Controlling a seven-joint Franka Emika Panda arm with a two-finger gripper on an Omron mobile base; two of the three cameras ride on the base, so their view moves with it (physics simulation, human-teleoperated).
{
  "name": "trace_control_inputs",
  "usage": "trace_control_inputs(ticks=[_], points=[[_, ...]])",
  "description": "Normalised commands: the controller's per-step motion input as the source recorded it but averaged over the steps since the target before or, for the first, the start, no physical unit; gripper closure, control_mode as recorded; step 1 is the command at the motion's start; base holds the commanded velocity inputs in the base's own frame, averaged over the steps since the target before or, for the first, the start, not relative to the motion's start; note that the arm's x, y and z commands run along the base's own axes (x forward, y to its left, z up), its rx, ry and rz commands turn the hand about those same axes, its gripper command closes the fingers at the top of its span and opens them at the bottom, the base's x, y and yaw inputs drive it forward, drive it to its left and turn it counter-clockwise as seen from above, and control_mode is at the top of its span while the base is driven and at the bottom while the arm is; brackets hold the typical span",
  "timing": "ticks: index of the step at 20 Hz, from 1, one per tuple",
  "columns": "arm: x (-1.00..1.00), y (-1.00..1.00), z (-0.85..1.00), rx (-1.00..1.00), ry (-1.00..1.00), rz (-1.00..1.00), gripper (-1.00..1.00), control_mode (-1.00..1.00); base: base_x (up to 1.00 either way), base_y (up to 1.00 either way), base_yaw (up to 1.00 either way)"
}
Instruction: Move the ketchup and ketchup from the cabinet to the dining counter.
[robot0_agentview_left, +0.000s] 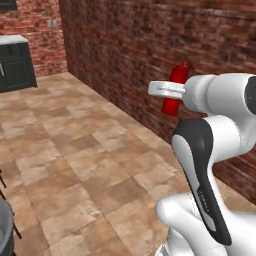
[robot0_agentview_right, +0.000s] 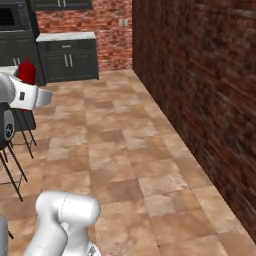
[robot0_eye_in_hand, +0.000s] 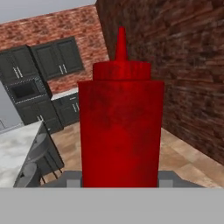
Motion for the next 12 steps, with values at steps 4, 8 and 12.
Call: trace_control_inputs(ticks=[4, 8, 12], points=[[0.0, 0.0, 0.0, 0.0, 0.0, 0.0, 1.0, 1.0, 0.83, -0.12, 0.29], [0.0, 0.0, 0.0, 0.0, 0.0, 0.0, 1.0, 1.0, 0.83, -0.13, 0.29], [0.0, 0.0, 0.0, 0.0, 0.0, 0.0, 1.0, 1.0, 0.83, -0.13, 0.29]])
